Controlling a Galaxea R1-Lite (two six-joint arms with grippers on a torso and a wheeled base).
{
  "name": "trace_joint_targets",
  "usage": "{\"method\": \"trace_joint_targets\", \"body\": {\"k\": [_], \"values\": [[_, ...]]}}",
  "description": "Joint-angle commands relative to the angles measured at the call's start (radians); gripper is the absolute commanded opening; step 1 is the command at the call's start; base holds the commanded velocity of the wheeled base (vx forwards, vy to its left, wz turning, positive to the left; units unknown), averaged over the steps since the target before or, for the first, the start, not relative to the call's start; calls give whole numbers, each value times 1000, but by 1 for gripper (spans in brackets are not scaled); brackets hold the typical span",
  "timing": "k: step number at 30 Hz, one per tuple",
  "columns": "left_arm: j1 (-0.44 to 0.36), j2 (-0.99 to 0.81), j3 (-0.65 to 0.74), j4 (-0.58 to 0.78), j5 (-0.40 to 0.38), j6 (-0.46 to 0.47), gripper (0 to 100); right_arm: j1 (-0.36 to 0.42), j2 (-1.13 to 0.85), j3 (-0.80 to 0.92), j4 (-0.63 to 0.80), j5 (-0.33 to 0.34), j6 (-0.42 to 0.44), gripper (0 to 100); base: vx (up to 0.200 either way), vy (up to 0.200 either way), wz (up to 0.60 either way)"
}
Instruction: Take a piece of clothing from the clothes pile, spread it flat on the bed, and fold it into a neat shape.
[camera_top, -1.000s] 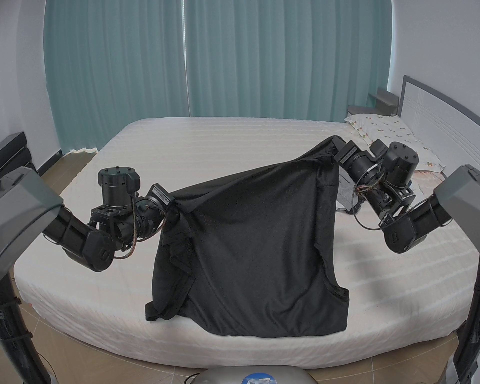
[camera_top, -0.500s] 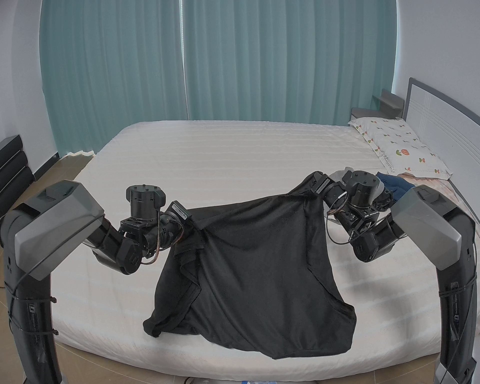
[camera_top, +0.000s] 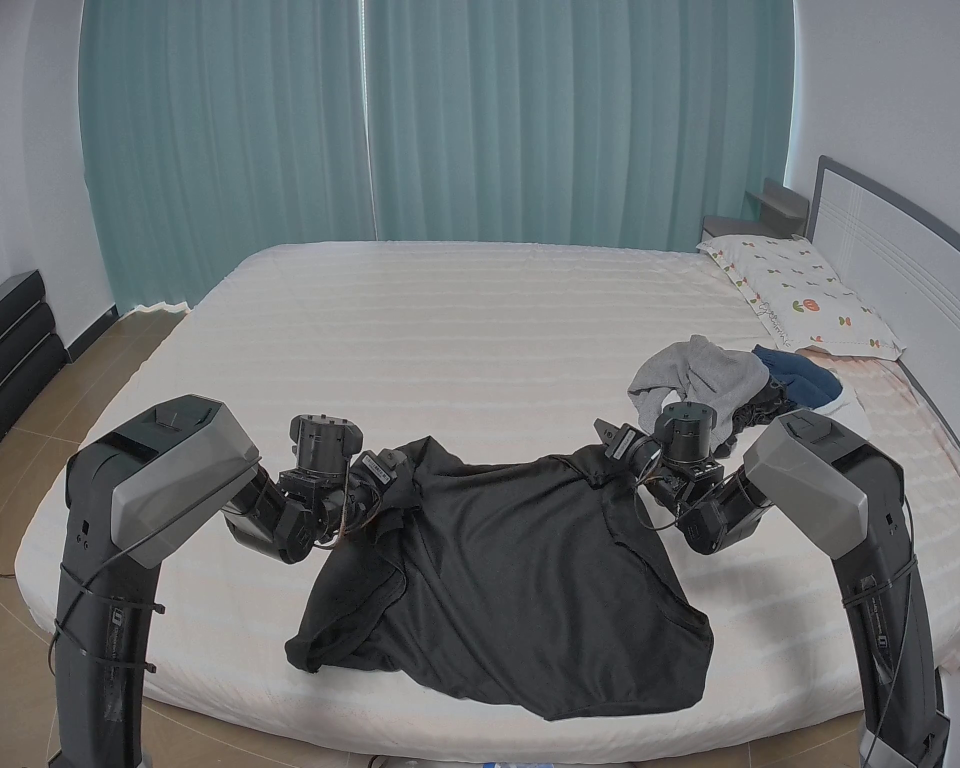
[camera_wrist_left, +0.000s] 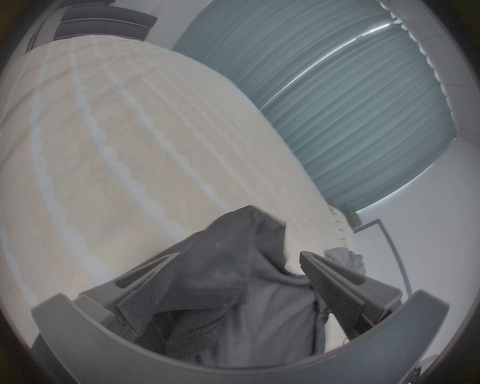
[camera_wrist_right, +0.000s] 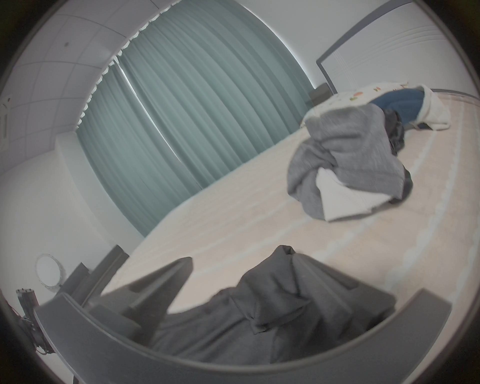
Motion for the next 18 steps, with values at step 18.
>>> {"method": "trace_joint_targets", "body": {"k": [18], "values": [[20,-276,332,96,-76,-74,100,-48,-227,427,25,73,-2,100,0,0,0]]}}
